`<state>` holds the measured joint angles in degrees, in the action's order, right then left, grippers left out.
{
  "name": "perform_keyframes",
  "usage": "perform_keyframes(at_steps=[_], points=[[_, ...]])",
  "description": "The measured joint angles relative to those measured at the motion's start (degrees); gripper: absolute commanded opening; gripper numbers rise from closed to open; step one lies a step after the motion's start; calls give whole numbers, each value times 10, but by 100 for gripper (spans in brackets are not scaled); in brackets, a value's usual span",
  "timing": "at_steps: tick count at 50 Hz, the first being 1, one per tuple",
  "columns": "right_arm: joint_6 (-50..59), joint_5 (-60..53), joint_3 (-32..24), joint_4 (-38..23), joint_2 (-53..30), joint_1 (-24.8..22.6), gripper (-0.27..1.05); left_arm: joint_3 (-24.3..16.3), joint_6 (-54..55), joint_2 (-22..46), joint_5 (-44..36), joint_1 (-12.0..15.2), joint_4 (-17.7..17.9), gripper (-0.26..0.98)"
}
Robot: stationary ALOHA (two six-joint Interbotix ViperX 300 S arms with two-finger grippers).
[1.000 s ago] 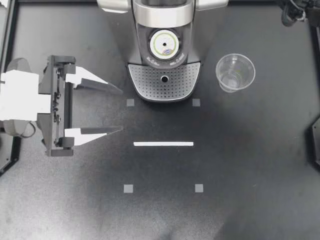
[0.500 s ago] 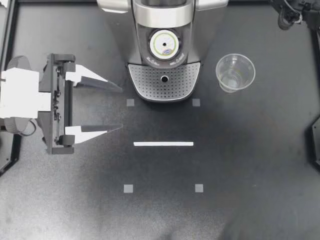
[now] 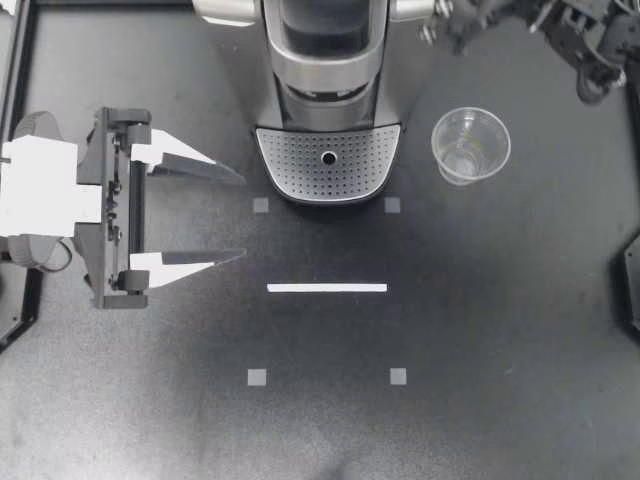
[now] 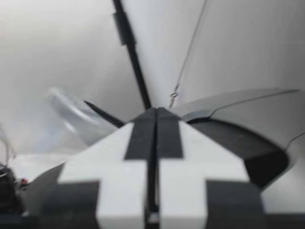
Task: Place the coffee capsule inside the capsule container, then place the cup onto the center of the cup tray, then push the 'Hot Water' and 'Travel Mug' buttons.
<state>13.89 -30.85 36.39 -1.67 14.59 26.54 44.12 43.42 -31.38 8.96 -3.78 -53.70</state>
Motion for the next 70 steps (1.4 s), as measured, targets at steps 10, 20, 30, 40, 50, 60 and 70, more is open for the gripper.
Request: perform_keyframes(at_steps=[10,20,30,40,50,60,70], points=[[2,4,9,-1,3,-31,7,0,0,1,-12,0,0,74],[4,23,11,-2,3,-49,7,1,0,1,-20,0,4,74],[10,40,25,-2,9,-60,7,4,0,1,-24,0,4,74],[23,44,54,-3,18,-72,7,4,0,0,-25,0,4,74],[33,45,72,-3,28,-76,7,4,0,1,-27,0,5,74],[41,64,105,6,93,-78,7,7,1,0,-28,0,10,74],[65,173,187,62,204,-72,7,17,1,1,-29,0,28,74]])
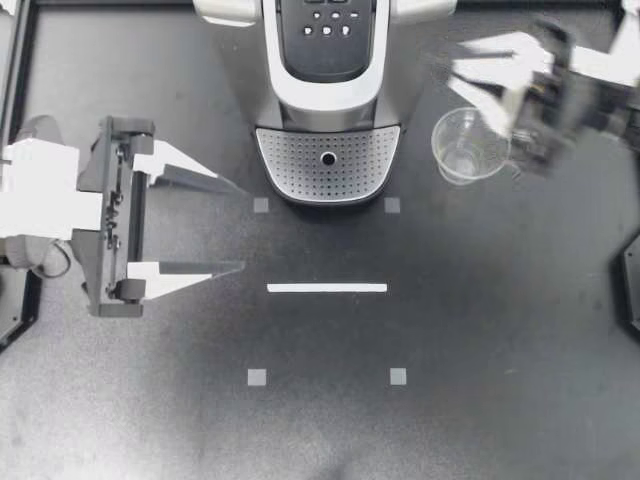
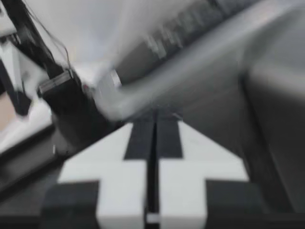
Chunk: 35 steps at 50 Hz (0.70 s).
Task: Place the coffee capsule inside the capsule container, then place the cup onto the center of the cup tray, then push the 'Hot Water' and 'Travel Mug' buttons.
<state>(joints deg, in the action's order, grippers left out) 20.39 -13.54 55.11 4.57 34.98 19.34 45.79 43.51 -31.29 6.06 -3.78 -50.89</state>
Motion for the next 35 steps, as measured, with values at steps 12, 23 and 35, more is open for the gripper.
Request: perform_keyframes(at_steps=[12,23,35], points=[[85,125,114,64,117,55,7,4,1,3,0,0,13,74],[191,168,169,66,129,94,7,7,14,11,0,12,46,74],[216,170,188,66,100,104,14,25,18,12,-5,17,49,74]])
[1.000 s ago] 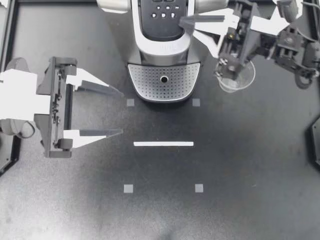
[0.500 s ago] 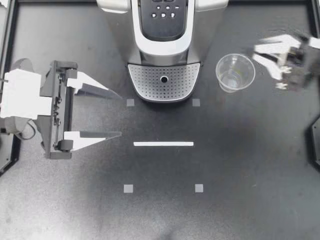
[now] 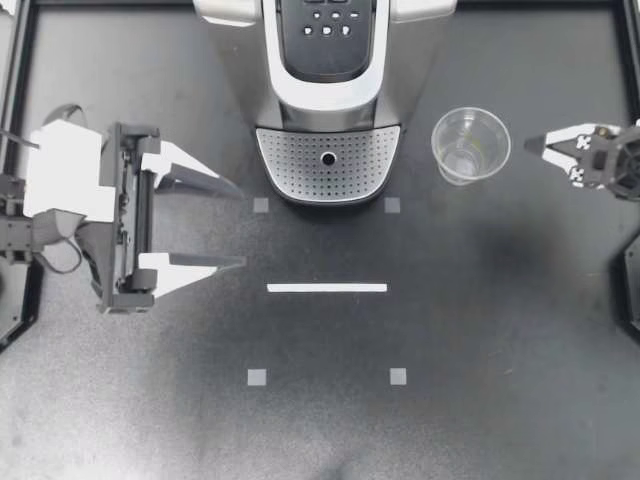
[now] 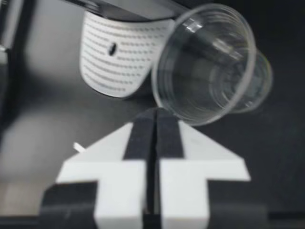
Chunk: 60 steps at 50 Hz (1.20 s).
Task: Place the coffee capsule inside the capsule container, then place the cup onto the center of the cup tray, then push the 'Hot Water' and 'Travel Mug' buttons.
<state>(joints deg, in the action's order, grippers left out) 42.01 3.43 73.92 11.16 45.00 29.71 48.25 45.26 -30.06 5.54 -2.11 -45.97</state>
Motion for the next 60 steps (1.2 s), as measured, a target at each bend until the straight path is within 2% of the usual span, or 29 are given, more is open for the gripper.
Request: perform_keyframes(at_steps=[14,18,60], points=[[3,-5,1,0,-48,31,47,11,1,0,-16,2,1,74],[4,-9,1,0,-61,39,52,15,1,1,-17,3,2,74],[0,-38,-34,0,-199,41,52,21,1,0,-18,6,2,74]])
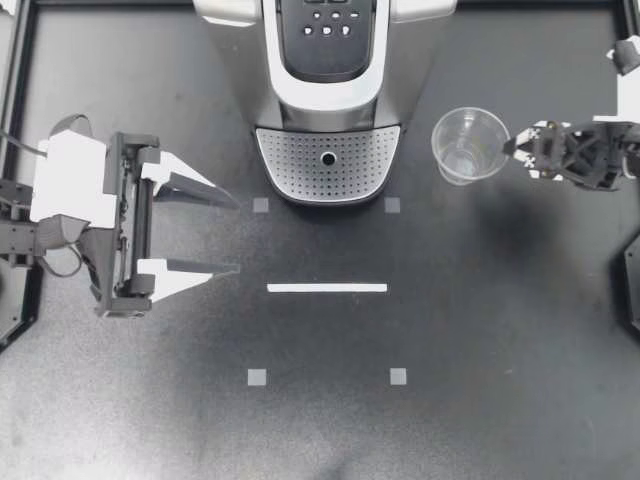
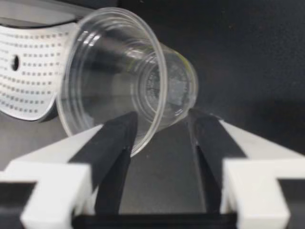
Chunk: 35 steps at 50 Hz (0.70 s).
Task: Place the coffee capsule inside the capsule container, then place the cup onto the center of the cup tray, then push the 'Hot Water' and 'Travel Mug' buttons.
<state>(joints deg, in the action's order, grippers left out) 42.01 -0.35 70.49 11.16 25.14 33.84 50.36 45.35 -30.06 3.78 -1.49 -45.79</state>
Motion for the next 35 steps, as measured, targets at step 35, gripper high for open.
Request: perform_keyframes(at_steps=[35], points=[[4,19,-21,-2,3,-4,6,5,0,0,1,0,0,74]])
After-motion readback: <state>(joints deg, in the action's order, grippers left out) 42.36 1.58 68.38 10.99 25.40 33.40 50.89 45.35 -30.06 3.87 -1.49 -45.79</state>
